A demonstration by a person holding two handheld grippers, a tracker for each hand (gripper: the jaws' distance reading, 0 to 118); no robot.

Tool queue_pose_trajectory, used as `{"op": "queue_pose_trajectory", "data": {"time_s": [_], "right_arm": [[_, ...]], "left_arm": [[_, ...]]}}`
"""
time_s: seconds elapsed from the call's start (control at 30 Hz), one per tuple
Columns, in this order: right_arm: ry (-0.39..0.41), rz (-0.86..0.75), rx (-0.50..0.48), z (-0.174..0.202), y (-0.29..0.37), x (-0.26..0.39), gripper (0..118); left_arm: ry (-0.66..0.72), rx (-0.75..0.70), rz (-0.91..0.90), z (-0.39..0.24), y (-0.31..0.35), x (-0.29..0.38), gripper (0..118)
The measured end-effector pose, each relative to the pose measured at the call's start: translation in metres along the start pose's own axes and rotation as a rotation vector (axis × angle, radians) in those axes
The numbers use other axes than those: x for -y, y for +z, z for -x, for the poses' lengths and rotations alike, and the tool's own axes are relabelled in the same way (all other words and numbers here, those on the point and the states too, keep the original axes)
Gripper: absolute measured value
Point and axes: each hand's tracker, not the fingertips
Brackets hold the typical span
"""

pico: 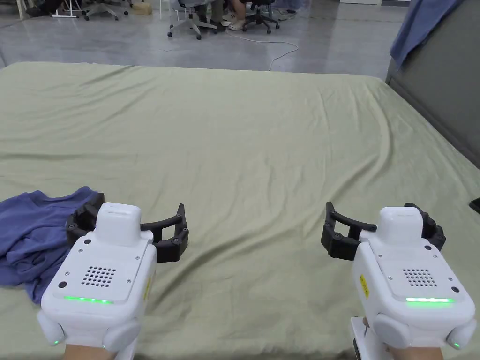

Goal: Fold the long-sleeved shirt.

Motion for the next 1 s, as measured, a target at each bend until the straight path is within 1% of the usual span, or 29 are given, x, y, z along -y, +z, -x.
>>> {"op": "queue_pose_trajectory", "data": {"time_s": [0.63, 1.0], "right_arm": [[0.009, 0.012, 0.005, 0.0014, 0.0008, 0.0012, 118], [0.008, 0.002, -0.005, 0.0020, 0.0008, 0.0005, 118]], "left_arm": [[0.013, 0.004, 0.013, 0.0050, -0.0066, 0.0080, 118], [-0.024, 0.022, 0.001, -0.0030, -0.0017, 0.0044, 118]]}}
